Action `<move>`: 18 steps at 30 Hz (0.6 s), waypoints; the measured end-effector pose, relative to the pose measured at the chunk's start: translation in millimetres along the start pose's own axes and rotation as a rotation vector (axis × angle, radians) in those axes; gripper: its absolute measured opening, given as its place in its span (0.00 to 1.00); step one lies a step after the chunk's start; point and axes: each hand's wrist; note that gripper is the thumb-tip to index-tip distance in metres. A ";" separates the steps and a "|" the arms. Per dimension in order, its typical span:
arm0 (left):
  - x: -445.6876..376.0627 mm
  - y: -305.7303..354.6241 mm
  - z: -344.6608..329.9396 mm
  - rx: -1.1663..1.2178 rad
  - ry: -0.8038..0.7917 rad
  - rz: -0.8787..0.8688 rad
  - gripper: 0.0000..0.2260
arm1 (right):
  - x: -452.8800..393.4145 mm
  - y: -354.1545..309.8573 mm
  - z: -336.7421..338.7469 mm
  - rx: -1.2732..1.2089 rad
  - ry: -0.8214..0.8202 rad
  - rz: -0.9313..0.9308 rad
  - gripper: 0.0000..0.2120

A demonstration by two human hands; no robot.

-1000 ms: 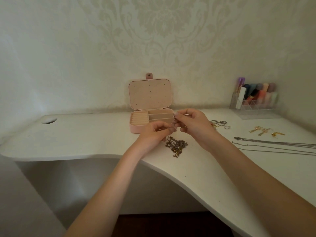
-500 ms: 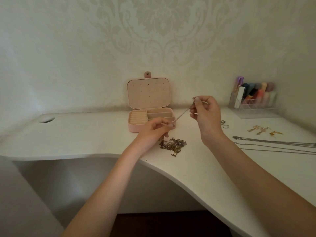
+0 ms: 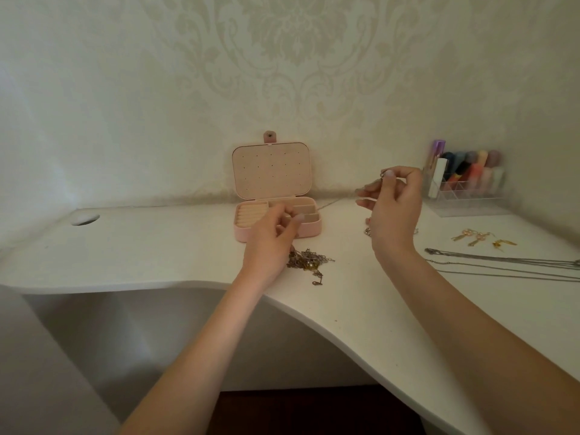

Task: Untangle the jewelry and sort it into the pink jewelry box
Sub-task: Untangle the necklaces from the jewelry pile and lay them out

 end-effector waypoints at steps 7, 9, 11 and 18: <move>6.2 4.6 -3.3 -0.519 -0.064 -0.353 0.08 | -7.5 -6.9 5.3 -0.124 0.130 -0.053 0.09; 6.6 3.8 -3.4 -0.539 -0.063 -0.348 0.06 | -9.2 -7.7 7.2 -0.130 0.155 -0.063 0.09; 7.0 3.9 -2.8 -0.526 -0.028 -0.300 0.07 | -9.2 -6.8 7.6 -0.135 0.175 -0.085 0.09; 10.7 11.9 -2.1 -0.530 0.002 -0.316 0.08 | -9.9 -4.9 8.2 -0.126 0.245 -0.168 0.09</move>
Point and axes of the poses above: each hand's wrist, its own x-axis away from the middle knuckle, its own z-axis out of the back of the hand, y = z × x, and after that the axes turned 6 degrees about -x, right-handed
